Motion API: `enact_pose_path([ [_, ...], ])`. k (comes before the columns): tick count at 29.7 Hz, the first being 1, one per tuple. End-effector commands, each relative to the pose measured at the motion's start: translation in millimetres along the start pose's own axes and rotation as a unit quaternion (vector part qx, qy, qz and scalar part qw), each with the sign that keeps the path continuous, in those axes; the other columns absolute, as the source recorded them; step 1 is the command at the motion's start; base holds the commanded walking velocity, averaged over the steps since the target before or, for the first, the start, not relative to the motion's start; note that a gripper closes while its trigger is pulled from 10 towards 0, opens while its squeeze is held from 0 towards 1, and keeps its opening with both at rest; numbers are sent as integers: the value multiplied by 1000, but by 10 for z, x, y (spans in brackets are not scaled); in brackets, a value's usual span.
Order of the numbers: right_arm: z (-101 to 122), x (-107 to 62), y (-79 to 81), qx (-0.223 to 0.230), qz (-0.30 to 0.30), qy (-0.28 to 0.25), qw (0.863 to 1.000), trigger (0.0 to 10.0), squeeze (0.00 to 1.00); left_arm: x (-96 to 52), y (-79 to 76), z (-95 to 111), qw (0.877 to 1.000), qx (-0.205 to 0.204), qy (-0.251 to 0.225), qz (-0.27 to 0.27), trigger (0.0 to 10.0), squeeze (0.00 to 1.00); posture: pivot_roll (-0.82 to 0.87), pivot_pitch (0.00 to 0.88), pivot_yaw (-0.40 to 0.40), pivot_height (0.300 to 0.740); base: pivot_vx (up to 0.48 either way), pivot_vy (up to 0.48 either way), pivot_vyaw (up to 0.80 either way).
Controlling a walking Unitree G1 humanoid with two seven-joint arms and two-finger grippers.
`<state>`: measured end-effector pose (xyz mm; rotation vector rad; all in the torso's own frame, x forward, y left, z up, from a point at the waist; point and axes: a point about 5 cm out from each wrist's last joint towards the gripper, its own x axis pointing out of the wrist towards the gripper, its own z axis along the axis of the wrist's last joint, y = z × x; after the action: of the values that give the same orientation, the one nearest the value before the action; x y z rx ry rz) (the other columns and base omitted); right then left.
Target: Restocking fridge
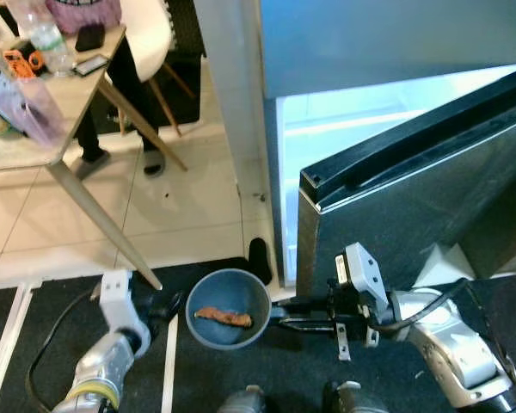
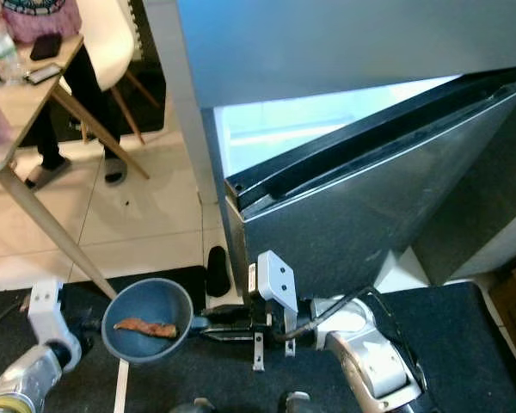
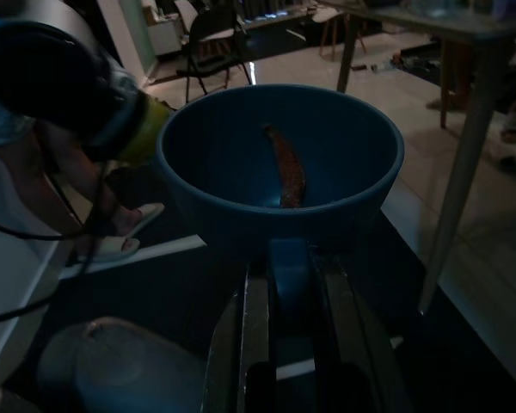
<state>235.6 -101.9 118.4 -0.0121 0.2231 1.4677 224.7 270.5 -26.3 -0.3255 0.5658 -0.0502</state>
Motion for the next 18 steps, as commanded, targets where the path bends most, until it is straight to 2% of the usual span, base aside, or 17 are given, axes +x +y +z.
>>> enact_pose_path([
  [1, -60, 23, 6, 3, -2, 2, 1000, 10000, 0, -90, 82, -172, 999, -4, 31, 31, 10000, 0, -65, 80, 84, 740, 0, 0, 0],
  [2, -97, 22, -20, 7, -9, 5, 1000, 10000, 0, -136, 97, -290, 998, -8, 48, 44, 10000, 0, -59, 73, 79, 740, 0, 0, 0],
  [3, -97, 22, -20, 7, -9, 5, 1000, 10000, 0, -136, 97, -290, 998, -8, 48, 44, 10000, 0, -59, 73, 79, 740, 0, 0, 0],
  [5, -185, -10, -83, 16, -28, 10, 999, 10000, 0, -255, 134, -553, 993, -18, 91, 78, 10000, 0, -55, 62, 77, 740, 0, 0, 0],
  [6, -185, -10, -83, 16, -28, 10, 999, 10000, 0, -255, 134, -553, 993, -18, 91, 78, 10000, 0, -55, 62, 77, 740, 0, 0, 0],
  [10, -269, -72, -100, 29, -28, 14, 999, 10000, 0, -362, 121, -803, 985, -17, 135, 102, 10000, 0, -50, 49, 72, 740, 0, 0, 0],
  [18, -301, -82, -112, 31, -20, 16, 999, 10000, 0, -374, 94, -876, 982, -24, 145, 116, 10000, 0, -47, 38, 66, 740, 0, 0, 0],
])
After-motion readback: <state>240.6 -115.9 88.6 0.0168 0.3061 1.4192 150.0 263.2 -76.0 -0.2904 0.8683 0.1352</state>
